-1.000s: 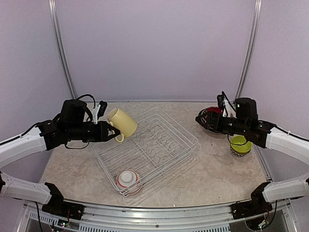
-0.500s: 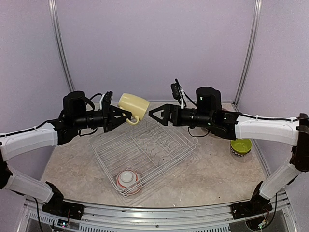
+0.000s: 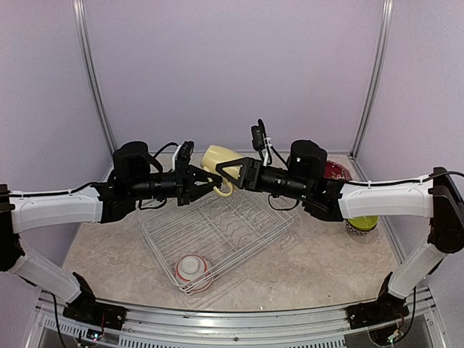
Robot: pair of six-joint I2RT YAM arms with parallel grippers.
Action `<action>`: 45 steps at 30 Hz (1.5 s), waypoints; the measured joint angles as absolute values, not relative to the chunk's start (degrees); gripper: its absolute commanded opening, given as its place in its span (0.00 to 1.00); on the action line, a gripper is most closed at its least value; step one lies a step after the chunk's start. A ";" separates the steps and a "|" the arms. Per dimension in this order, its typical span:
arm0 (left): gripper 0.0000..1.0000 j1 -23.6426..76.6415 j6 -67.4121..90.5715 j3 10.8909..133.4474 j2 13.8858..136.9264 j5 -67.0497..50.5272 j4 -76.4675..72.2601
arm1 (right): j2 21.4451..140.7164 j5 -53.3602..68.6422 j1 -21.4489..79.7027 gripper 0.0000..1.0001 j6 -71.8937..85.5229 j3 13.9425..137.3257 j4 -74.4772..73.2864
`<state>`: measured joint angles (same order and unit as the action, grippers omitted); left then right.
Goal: Unload the mixed dishes from the dish rack
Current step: Pass from the left arm to the right, then place the cup at the corner of the board.
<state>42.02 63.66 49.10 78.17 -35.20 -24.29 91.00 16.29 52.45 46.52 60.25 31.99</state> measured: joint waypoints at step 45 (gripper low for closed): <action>0.99 23.66 13.85 71.57 67.44 -11.84 39.46 | 53.52 -15.27 44.51 0.00 55.57 47.68 -59.96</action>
